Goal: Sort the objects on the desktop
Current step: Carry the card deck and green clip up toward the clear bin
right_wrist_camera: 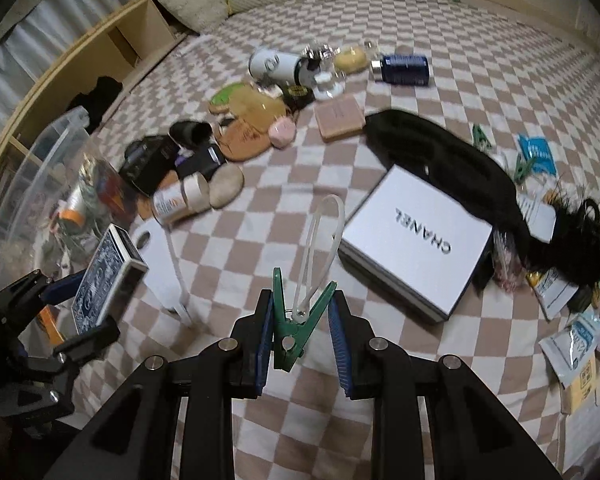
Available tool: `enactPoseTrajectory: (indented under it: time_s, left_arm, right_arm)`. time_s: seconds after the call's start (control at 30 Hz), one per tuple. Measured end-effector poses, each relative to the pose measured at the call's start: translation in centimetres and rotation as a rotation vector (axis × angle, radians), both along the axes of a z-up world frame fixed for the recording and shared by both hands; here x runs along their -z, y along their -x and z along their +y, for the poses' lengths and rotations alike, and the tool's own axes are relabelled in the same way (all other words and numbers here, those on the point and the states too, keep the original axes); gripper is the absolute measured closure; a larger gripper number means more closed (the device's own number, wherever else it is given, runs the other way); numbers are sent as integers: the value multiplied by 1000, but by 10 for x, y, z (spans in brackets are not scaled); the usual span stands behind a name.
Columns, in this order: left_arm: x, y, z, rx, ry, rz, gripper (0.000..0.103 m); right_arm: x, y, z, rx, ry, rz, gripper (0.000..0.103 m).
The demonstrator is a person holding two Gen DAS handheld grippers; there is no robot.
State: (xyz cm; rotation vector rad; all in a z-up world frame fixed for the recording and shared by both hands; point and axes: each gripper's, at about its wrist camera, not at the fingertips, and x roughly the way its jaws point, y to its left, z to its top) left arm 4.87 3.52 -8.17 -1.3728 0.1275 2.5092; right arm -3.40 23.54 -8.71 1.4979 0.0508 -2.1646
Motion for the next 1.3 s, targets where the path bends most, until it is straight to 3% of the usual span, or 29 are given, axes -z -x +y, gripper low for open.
enactPoseTrajectory:
  time_s: [0.3,0.57,0.8,1.3]
  left_arm:
    - [-45,1,-36,-112,-23,114,44]
    - [-79,-8,-70,-205,-24,188,44]
    - [-94,-23,-105,-313,23,226,44]
    - [-105,-72,-205,-554,13,217,44]
  right_arm:
    - [-46,2,-29,-19,65,87,75]
    - [-85,-11,-83,-96,125,170,75]
    - [-98,-26,-134,-172,147,199,75]
    - [-121,-55,-214,-275,228,225,75]
